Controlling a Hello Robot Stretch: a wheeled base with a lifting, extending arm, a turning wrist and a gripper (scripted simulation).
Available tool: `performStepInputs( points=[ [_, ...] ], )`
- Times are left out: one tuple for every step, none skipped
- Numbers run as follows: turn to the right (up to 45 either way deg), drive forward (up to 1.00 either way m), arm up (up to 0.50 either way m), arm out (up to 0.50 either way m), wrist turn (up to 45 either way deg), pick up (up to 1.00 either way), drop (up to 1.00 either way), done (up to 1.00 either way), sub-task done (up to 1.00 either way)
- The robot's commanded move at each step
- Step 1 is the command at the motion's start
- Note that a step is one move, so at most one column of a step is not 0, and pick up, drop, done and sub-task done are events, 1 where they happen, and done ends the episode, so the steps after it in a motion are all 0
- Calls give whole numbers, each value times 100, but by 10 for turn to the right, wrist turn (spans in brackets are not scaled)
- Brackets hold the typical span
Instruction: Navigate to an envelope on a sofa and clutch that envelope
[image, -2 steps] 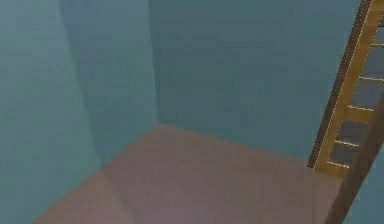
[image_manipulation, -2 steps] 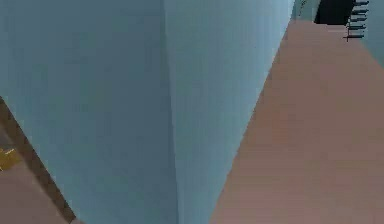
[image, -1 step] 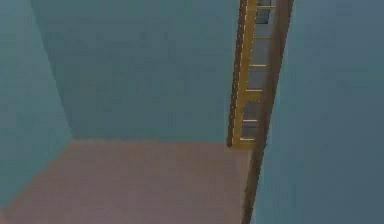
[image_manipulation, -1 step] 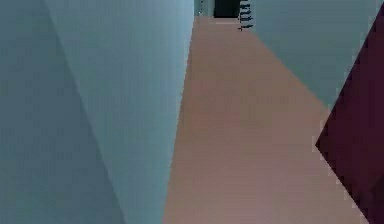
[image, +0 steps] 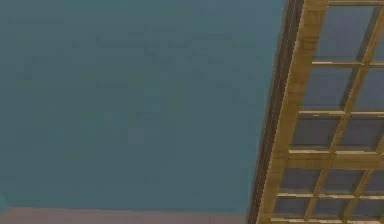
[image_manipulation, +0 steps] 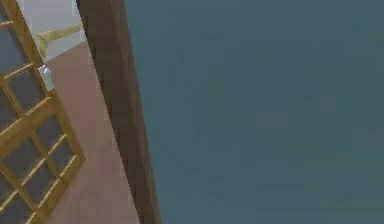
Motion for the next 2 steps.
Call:
performStepInputs(
  points=[
    [120,0,0,0,0,0,0,0,0],
    [0,20,0,0,0,0,0,0,0]
  ],
)
